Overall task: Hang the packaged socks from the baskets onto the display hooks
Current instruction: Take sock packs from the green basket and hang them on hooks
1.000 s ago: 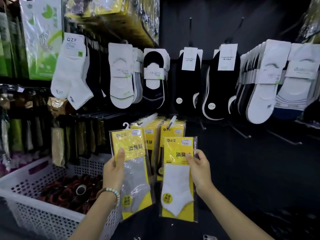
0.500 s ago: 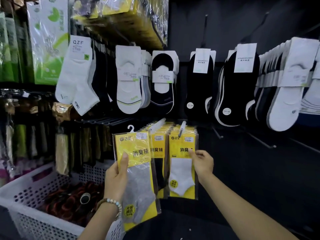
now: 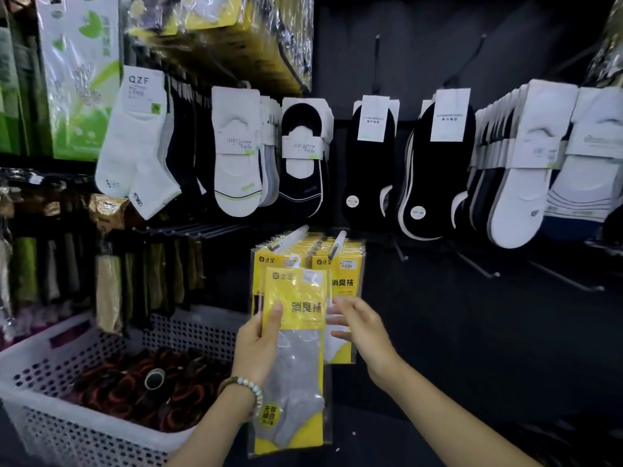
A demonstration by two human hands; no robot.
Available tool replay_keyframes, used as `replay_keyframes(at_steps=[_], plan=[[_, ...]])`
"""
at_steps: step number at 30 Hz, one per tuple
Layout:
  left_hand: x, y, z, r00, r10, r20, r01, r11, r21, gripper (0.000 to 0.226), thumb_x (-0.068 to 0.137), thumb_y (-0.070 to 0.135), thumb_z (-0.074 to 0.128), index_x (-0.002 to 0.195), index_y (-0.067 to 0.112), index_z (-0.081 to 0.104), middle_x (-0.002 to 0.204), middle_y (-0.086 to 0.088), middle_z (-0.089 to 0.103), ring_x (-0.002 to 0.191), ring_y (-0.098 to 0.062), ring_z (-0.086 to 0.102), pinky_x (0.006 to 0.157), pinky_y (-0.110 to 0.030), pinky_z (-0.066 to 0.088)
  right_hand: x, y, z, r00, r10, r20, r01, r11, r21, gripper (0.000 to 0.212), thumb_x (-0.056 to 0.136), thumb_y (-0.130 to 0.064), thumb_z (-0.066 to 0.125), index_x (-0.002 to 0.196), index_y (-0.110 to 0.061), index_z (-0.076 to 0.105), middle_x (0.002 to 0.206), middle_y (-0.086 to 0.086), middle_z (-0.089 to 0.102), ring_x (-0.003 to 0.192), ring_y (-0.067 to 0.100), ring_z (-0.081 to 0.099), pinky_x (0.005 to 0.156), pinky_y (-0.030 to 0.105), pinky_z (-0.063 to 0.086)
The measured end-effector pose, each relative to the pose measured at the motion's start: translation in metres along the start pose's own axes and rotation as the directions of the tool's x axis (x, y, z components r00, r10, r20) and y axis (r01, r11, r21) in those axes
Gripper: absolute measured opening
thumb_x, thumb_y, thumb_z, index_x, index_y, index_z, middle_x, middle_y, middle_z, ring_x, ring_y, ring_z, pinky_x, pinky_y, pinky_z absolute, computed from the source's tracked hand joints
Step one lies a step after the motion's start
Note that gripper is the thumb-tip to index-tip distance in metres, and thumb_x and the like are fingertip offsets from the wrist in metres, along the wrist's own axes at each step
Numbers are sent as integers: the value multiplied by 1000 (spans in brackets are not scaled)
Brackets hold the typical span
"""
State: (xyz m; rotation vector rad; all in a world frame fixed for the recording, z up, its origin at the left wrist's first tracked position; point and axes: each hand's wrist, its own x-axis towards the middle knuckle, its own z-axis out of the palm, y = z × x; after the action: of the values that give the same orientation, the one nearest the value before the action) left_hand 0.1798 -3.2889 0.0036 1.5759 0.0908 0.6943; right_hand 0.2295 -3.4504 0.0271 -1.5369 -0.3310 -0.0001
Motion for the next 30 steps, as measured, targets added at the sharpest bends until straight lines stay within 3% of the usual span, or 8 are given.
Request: replay_keyframes(at_steps=[4,7,11,16,18,21,27,30], plan=[[-13,1,20,994,18,108,-20,999,26,34,83,51,51,59,27,58,55,10,54,54,-8,47,51,-15,37,-19,0,-2,1000,-10,23,8,997,73,10,95,-21,56,96,-16,65,89,-1,75,80,8,71,64,17,53],[-15,-1,28,984,-6,177,7,1000,-6,18,91,35,51,91,25,66,89,1,71,86,-17,66,73,-24,52,-24,4,-13,997,-19,-69,27,993,114,12,94,-16,57,99,-10,66,90,2,75,81,11,72,62,18,54],[-12,0,35,957,-80,280,79,997,16,39,91,40,49,128,26,48,107,3,68,100,-21,64,90,-41,52,-12,5,-25,965,-43,-258,65,995,77,7,93,-15,59,95,-10,64,86,6,74,78,16,71,67,28,58],[2,0,46,956,-84,282,74,996,47,51,91,44,45,140,31,33,124,13,49,113,-10,52,90,-26,46,18,-5,-22,934,-155,-322,148,988,-46,7,94,-15,58,92,-10,62,77,2,70,74,18,66,66,27,54],[9,-2,49,965,-82,249,73,996,44,51,92,43,45,141,31,32,124,13,47,105,-5,52,84,-22,43,30,-6,-16,933,-186,-308,167,982,-85,7,94,-16,57,90,-11,61,80,8,70,75,28,66,70,37,55],[22,-7,53,969,-82,231,69,995,65,52,93,42,44,142,28,33,133,8,46,106,-3,48,93,-26,42,49,2,-10,927,-191,-322,161,980,-119,10,94,-17,58,85,-13,60,85,14,70,84,35,67,76,46,55],[44,-23,62,968,-100,231,73,990,124,57,93,42,45,145,27,27,141,3,43,103,2,44,87,-17,34,82,25,-15,928,-4,-373,12,1000,19,17,88,-22,67,96,-7,67,86,4,70,84,19,67,78,33,55],[49,-35,64,968,-88,234,52,987,155,57,94,41,45,146,28,25,144,4,38,113,-3,44,91,-20,37,86,40,-23,917,44,-395,-42,999,13,20,84,-25,71,96,-8,68,85,0,68,79,10,63,68,21,49]])
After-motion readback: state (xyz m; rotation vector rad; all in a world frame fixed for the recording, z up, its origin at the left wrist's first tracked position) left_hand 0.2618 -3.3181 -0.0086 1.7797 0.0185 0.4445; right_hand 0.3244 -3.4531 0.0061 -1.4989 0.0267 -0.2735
